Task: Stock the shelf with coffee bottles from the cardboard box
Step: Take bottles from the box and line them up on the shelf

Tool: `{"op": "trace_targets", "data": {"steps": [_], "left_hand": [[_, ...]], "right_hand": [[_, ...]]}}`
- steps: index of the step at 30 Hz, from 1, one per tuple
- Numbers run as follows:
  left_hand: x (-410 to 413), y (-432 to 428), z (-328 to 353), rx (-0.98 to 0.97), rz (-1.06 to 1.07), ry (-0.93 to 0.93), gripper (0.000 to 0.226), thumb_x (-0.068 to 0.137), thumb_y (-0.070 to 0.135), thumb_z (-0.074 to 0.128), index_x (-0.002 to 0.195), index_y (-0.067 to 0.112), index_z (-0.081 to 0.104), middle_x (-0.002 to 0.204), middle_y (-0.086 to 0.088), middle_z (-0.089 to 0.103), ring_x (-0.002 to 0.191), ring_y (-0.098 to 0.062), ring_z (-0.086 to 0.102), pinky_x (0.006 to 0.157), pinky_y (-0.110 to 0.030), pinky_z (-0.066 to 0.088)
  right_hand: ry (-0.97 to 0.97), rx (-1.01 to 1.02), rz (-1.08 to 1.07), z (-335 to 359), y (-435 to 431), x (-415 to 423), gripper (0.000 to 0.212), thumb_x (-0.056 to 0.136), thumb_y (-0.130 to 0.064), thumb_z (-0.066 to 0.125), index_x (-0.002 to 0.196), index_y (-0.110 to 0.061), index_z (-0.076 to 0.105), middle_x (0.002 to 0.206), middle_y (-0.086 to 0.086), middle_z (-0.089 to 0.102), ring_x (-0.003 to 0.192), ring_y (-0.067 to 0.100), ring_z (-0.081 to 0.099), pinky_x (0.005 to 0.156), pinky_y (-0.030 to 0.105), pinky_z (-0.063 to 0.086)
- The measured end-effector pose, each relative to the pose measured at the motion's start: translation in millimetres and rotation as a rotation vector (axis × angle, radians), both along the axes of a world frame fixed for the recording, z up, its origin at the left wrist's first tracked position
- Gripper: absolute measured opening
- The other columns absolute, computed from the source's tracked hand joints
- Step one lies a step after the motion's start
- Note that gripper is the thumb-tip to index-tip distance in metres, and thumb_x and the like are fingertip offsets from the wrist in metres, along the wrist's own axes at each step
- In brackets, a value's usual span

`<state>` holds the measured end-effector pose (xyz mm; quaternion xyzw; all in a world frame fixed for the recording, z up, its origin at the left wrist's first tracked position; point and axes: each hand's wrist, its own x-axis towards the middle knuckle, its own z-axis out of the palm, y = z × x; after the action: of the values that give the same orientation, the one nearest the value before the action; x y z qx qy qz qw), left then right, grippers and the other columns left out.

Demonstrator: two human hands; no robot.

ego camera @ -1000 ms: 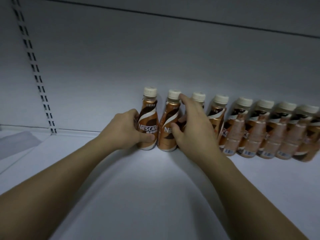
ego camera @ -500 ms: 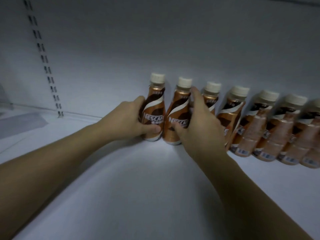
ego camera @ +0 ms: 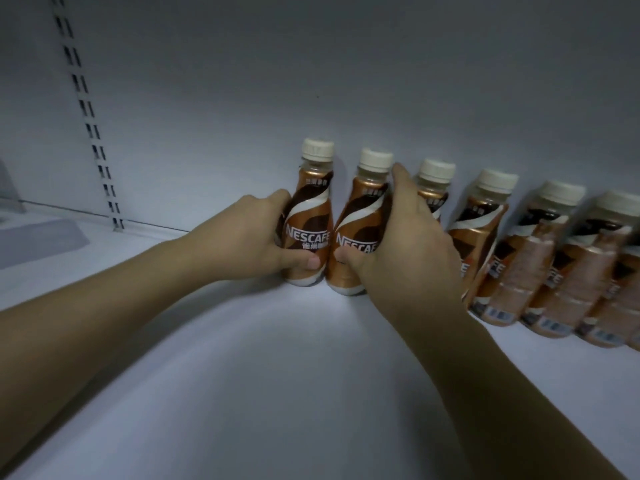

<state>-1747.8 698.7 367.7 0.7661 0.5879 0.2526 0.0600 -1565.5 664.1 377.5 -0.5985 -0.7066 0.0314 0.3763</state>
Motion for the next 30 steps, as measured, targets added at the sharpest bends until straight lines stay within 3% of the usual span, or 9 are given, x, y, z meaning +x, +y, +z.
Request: {"op": "trace_targets", "data": {"steps": [3,5,7,10,14,16,20,23,30], "left_hand": [[-0.1,-4.5,1.0,-0.014,0.043,0.063,0.071,0.066,0.071,0.066,0.116,0.024,0.047,0.099,0.006,0.065,0.077,-0.009,0.061,0.066,-0.028,0.051],[0.6,-10.7,6.3,0.033,0.113,0.060,0.073,0.064,0.079,0.054,0.110,0.023,0.046,0.092,0.006,0.061,0.073,-0.010,0.058,0.061,-0.029,0.048],[2.7,-17.6,17.6,0.209,0.215,-0.006,0.069,0.066,0.080,0.049,0.102,0.022,0.044,0.088,0.002,0.057,0.071,-0.014,0.055,0.059,-0.033,0.046],[20.0,-29.0,44.3,0.480,0.202,-0.135,0.049,0.078,0.064,0.055,0.098,0.020,0.047,0.089,-0.001,0.053,0.077,-0.019,0.053,0.062,-0.033,0.041],[69.5,-37.9,79.1,0.507,-0.057,0.123,0.043,0.083,0.051,0.059,0.116,0.023,0.057,0.124,-0.004,0.054,0.120,-0.025,0.045,0.092,-0.038,0.038],[94.4,-35.1,95.5,0.488,-0.086,0.238,0.050,0.082,0.055,0.060,0.123,0.028,0.054,0.132,-0.001,0.052,0.129,-0.023,0.039,0.106,-0.043,0.029],[122.5,-13.8,110.3,0.395,-0.033,0.363,0.058,0.077,0.061,0.063,0.124,0.028,0.055,0.118,0.001,0.062,0.115,-0.024,0.051,0.104,-0.047,0.029],[130.5,-2.6,104.6,0.255,-0.094,0.335,0.051,0.075,0.056,0.070,0.117,0.028,0.059,0.112,0.003,0.063,0.106,-0.022,0.054,0.101,-0.044,0.031],[126.5,8.8,102.6,0.266,-0.174,0.329,0.045,0.073,0.054,0.073,0.108,0.029,0.062,0.093,0.008,0.056,0.087,-0.015,0.046,0.083,-0.037,0.032]], "right_hand": [[0.100,0.066,0.029,15.3,-13.7,8.7,0.081,0.079,-0.036,0.074,0.146,-0.035,0.028,0.135,-0.009,0.054,0.123,0.015,0.054,0.102,0.043,0.047],[0.229,0.179,-0.027,27.7,-20.2,24.1,0.060,0.086,-0.036,0.067,0.139,-0.033,0.039,0.113,-0.013,0.062,0.097,0.008,0.065,0.086,0.033,0.056],[0.357,0.281,-0.102,37.3,-19.6,44.7,0.041,0.090,-0.029,0.063,0.129,-0.029,0.050,0.092,-0.014,0.063,0.074,0.004,0.064,0.068,0.023,0.056],[0.396,0.354,-0.201,38.8,-10.7,71.3,0.030,0.090,-0.022,0.060,0.120,-0.023,0.057,0.089,-0.014,0.064,0.064,0.001,0.058,0.060,0.017,0.046],[0.343,0.381,-0.238,33.5,-3.5,82.4,0.028,0.089,-0.023,0.060,0.117,-0.026,0.058,0.104,-0.008,0.065,0.083,0.015,0.062,0.074,0.035,0.054],[0.332,0.378,-0.263,34.4,-3.6,86.5,0.032,0.088,-0.025,0.061,0.120,-0.025,0.058,0.111,-0.005,0.063,0.096,0.015,0.060,0.084,0.034,0.051],[0.234,0.200,-0.180,34.9,-5.3,98.4,0.053,0.087,-0.031,0.067,0.136,-0.023,0.050,0.125,-0.002,0.061,0.102,0.010,0.058,0.082,0.022,0.041],[0.137,0.029,-0.090,30.5,-4.1,100.1,0.073,0.085,-0.031,0.070,0.147,-0.028,0.033,0.140,-0.003,0.052,0.121,0.014,0.053,0.092,0.026,0.040],[0.023,0.112,-0.210,28.8,0.2,95.0,0.077,0.077,-0.046,0.075,0.143,-0.031,0.038,0.132,-0.001,0.057,0.118,0.020,0.055,0.093,0.037,0.048]]}}
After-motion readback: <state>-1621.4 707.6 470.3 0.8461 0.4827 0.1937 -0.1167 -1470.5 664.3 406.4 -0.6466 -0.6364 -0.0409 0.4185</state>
